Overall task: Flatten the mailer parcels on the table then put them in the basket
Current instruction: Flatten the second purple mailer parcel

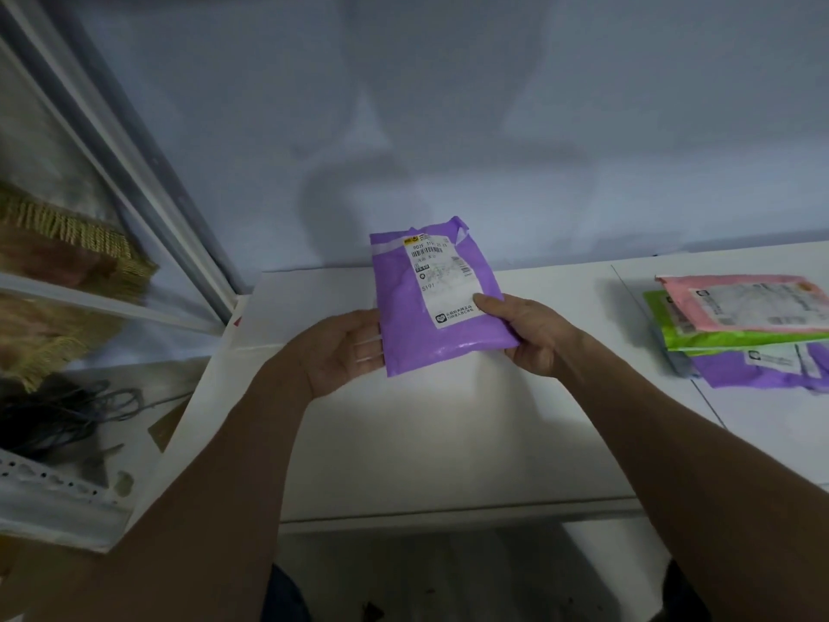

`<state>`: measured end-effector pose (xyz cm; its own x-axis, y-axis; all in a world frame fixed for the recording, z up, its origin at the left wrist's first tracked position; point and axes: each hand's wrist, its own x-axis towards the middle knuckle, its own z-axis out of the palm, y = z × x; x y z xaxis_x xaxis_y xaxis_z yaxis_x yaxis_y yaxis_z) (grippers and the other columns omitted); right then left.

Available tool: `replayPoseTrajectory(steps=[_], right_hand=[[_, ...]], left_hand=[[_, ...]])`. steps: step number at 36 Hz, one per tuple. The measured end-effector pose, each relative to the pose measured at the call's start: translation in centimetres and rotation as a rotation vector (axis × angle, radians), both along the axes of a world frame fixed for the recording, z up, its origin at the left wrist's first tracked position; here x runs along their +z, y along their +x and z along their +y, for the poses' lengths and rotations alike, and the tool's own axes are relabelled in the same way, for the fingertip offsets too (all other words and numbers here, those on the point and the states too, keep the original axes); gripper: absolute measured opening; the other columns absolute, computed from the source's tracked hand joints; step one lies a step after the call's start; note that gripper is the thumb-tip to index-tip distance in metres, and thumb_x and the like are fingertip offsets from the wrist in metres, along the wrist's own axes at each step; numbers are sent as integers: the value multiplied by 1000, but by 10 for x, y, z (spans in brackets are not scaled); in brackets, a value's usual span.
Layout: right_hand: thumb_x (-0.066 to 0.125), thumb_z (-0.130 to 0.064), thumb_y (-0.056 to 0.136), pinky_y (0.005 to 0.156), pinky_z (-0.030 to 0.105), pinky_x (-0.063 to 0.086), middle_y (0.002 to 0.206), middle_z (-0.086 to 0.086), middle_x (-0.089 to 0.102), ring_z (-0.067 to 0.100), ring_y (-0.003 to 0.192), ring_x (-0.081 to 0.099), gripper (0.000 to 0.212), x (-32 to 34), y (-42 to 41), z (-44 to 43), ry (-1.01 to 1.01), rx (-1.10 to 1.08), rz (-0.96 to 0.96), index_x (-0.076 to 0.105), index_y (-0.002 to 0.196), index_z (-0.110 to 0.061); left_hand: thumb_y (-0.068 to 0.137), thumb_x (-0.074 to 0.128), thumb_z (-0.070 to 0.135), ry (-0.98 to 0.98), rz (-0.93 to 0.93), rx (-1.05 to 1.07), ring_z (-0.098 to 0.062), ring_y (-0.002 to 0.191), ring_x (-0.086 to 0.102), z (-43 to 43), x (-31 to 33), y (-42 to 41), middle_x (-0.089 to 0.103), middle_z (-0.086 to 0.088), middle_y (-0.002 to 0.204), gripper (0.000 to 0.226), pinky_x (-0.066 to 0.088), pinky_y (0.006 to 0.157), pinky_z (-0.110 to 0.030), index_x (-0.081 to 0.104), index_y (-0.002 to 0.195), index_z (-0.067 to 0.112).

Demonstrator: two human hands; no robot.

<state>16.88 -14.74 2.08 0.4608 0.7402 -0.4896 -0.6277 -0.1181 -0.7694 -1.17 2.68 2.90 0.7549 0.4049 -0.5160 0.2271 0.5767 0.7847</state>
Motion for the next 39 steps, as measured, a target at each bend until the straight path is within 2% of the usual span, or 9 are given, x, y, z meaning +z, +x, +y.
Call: replayPoseTrajectory(steps=[3, 7, 12, 16, 24, 28, 31, 35, 39], right_hand=[[69, -14, 86, 71, 36, 61, 107, 13, 72, 29, 93, 72, 33, 0, 2, -6, -29, 13, -16, 62, 117, -7], [71, -14, 85, 74, 37, 60, 108, 12, 72, 29, 95, 71, 37, 1, 7, -17, -137, 117, -112, 60, 120, -9], [73, -14, 83, 75, 36, 60, 111, 12, 70, 29, 100, 69, 41, -1, 14, -34, -261, 202, -241, 60, 121, -7], [74, -16, 83, 80, 38, 59, 110, 10, 71, 28, 98, 69, 37, -5, 20, -42, -334, 235, -366, 63, 117, -7], [58, -15, 92, 84, 36, 55, 113, 11, 67, 30, 100, 65, 27, -19, 18, -38, -569, 400, -739, 67, 117, -8], [48, -15, 94, 87, 35, 50, 118, 12, 64, 29, 105, 61, 28, -23, 11, -24, -634, 497, -973, 66, 115, -9], [45, -21, 95, 89, 32, 43, 124, 9, 60, 31, 111, 56, 29, -28, 11, -14, -764, 546, -1226, 63, 117, -14], [44, -30, 95, 94, 39, 39, 121, 5, 61, 29, 113, 55, 31, -38, 17, -7, -921, 524, -1418, 59, 122, -25], [47, -26, 92, 97, 42, 38, 123, 7, 62, 31, 115, 53, 36, -48, 20, -3, -973, 438, -1526, 56, 127, -26]], left_hand=[[90, 60, 12, -31, -20, 122, -22, 81, 73, -4, -2, 3, 74, -12, 94, 11, 60, 64, -35, 67, 95, 5], [87, 63, 4, 34, 83, 155, -23, 85, 70, -8, -7, 5, 72, -13, 96, 21, 59, 71, -35, 63, 108, -1], [83, 66, 3, 62, 132, 85, -26, 89, 67, -16, -7, 6, 69, -14, 102, 14, 54, 78, -38, 64, 97, 5], [85, 65, 5, 108, 164, 96, -27, 84, 66, -17, -8, 8, 68, -15, 96, 8, 59, 67, -35, 63, 94, 5], [86, 67, 13, 221, 262, 46, -24, 78, 63, -21, -16, 12, 64, -11, 93, 12, 54, 75, -36, 60, 96, 10], [82, 73, 22, 537, 362, -2, -18, 80, 64, -22, -23, 23, 68, -8, 101, 29, 50, 64, -25, 64, 108, 13], [81, 74, 23, 661, 374, -6, -20, 87, 64, -21, -28, 32, 68, -8, 103, 30, 53, 75, -31, 67, 107, 10], [83, 72, 27, 620, 389, -102, -17, 78, 61, -25, -30, 36, 69, -7, 94, 22, 47, 72, -29, 66, 95, 9], [84, 70, 36, 503, 382, -214, -16, 82, 64, -27, -33, 37, 72, -8, 103, 34, 49, 65, -26, 67, 106, 10]])
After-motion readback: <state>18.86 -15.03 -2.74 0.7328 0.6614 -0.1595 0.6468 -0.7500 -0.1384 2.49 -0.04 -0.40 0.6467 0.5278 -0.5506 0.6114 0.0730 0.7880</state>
